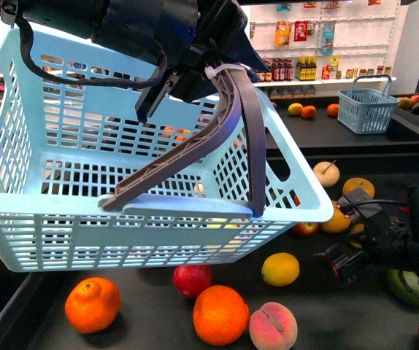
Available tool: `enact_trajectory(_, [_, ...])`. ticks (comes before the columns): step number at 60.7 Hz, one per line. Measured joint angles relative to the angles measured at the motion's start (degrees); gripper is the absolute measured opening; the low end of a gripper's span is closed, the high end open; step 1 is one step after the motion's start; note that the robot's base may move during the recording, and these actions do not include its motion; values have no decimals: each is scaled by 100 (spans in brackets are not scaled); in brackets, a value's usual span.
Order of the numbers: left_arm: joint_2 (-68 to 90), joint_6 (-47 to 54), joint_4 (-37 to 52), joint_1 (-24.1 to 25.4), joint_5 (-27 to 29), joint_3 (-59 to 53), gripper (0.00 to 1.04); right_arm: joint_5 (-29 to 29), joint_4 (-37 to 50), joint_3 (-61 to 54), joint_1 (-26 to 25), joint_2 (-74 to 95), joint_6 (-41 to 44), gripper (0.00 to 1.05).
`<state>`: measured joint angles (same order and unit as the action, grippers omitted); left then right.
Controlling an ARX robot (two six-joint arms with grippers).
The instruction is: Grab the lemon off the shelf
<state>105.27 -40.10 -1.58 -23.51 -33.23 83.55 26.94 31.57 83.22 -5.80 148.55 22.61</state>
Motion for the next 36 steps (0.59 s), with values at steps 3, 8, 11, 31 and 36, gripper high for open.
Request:
enact_trajectory(3, [2,-4,0,0,-17,0,10,170,-46,142,74,129,352,102])
enact_trajectory(8, [2,-2,0,-2,-24,0,10,407,-208,459,201,404,1091,102])
enact_trajectory(11, [2,-2,0,-2,-22,0,10,494,-293,649,249,568,1429,102])
enact_trajectory(31, [0,-2,0,0,-2,0,10,839,-804,2151,319,1663,2833,102])
enact_trajectory(36, [2,-2,0,0,-2,0,10,892,-804,2498,343,1884,2839,102])
